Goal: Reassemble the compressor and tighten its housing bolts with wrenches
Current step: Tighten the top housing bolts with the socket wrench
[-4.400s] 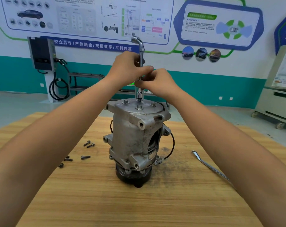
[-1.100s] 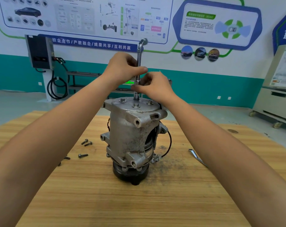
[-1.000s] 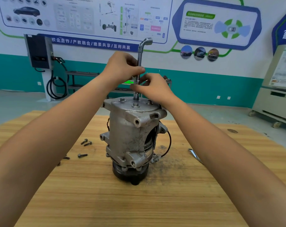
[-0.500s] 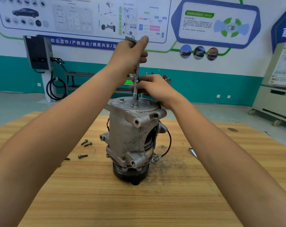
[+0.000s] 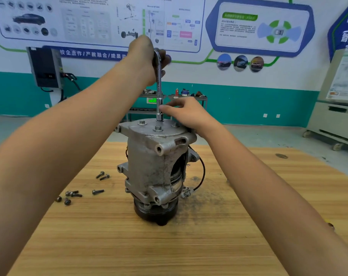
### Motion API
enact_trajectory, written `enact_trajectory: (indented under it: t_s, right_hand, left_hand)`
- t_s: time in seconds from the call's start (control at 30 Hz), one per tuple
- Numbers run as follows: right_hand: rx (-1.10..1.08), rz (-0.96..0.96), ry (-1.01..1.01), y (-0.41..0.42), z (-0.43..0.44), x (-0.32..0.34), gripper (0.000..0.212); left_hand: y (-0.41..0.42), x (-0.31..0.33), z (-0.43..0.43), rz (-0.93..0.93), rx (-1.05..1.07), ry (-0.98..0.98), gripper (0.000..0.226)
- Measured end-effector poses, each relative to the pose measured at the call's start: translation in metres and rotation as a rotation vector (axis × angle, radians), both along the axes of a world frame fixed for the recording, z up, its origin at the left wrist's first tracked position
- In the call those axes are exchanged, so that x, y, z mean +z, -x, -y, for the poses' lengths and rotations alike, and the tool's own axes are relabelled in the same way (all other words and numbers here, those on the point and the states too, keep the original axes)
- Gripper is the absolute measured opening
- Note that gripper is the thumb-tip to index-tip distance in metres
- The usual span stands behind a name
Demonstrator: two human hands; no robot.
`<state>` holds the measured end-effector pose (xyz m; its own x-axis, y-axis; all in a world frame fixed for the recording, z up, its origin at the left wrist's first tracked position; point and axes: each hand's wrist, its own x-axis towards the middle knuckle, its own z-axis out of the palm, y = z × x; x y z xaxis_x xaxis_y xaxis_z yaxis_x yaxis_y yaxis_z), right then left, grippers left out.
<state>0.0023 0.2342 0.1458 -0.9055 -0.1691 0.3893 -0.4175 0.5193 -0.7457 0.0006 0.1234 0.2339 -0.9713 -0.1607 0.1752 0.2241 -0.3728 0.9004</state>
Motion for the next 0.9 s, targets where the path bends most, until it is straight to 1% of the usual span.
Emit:
enact_trajectory:
  t_s: [0.03, 0.07, 0.17, 0.3, 0.43, 0.5, 0.53, 0.57, 0.63, 0.67, 0.7, 0.73, 0.77, 0.8, 0.87, 0.9]
  right_hand:
    - [-0.002, 0.024, 0.004, -0.004, -0.003, -0.004, 0.045]
    - [0.003, 0.046, 0.052, -0.008, -0.007, -0.01, 0.054]
    - [0.012, 0.08, 0.226, -0.019, -0.014, -0.034, 0.069]
    - [-0.015, 0.159, 0.39, -0.027, -0.02, -0.051, 0.086]
    - [0.046, 0.183, 0.424, -0.031, -0.025, -0.061, 0.098]
    - [0.079, 0.173, 0.419, -0.036, -0.026, -0.064, 0.11]
    - [0.102, 0.172, 0.404, -0.038, -0.028, -0.064, 0.109]
    - [0.136, 0.164, 0.392, -0.039, -0.031, -0.065, 0.102]
    - [0.182, 0.14, 0.369, -0.042, -0.037, -0.065, 0.075]
    - [0.187, 0.131, 0.332, -0.045, -0.039, -0.065, 0.072]
    - [0.171, 0.118, 0.276, -0.047, -0.039, -0.065, 0.082]
    - [0.132, 0.099, 0.215, -0.049, -0.038, -0.066, 0.097]
    - [0.079, 0.078, 0.177, -0.05, -0.035, -0.068, 0.105]
    - [0.044, 0.046, 0.182, -0.051, -0.032, -0.069, 0.097]
    - [0.031, -0.006, 0.245, -0.051, -0.026, -0.072, 0.06]
    - [0.034, -0.011, 0.268, -0.051, -0.025, -0.073, 0.05]
  left_hand:
    - [0.0, 0.0, -0.003, 0.0, 0.007, -0.036, 0.034]
    - [0.0, 0.0, -0.005, -0.005, 0.011, -0.071, 0.035]
    - [0.002, -0.002, -0.011, -0.017, 0.045, -0.139, 0.04]
    - [0.004, -0.004, -0.018, -0.048, 0.112, -0.08, 0.042]
    - [0.01, -0.005, -0.018, -0.061, 0.088, 0.014, 0.06]
    - [0.01, -0.005, -0.017, -0.043, 0.047, 0.033, 0.054]
    - [0.011, -0.005, -0.017, -0.031, 0.009, 0.036, 0.05]
    - [0.012, -0.005, -0.017, -0.021, -0.033, 0.04, 0.048]
    - [0.015, -0.004, -0.018, -0.012, -0.095, 0.05, 0.046]
    - [0.016, -0.004, -0.019, -0.008, -0.109, 0.047, 0.046]
    - [0.018, -0.004, -0.019, -0.005, -0.117, 0.048, 0.045]
    - [0.018, -0.005, -0.02, -0.006, -0.117, 0.051, 0.044]
    - [0.018, -0.005, -0.021, -0.009, -0.111, 0.053, 0.043]
    - [0.018, -0.006, -0.022, -0.016, -0.105, 0.054, 0.043]
    - [0.017, -0.005, -0.022, -0.026, -0.107, 0.047, 0.042]
    - [0.016, -0.005, -0.021, -0.022, -0.119, 0.038, 0.042]
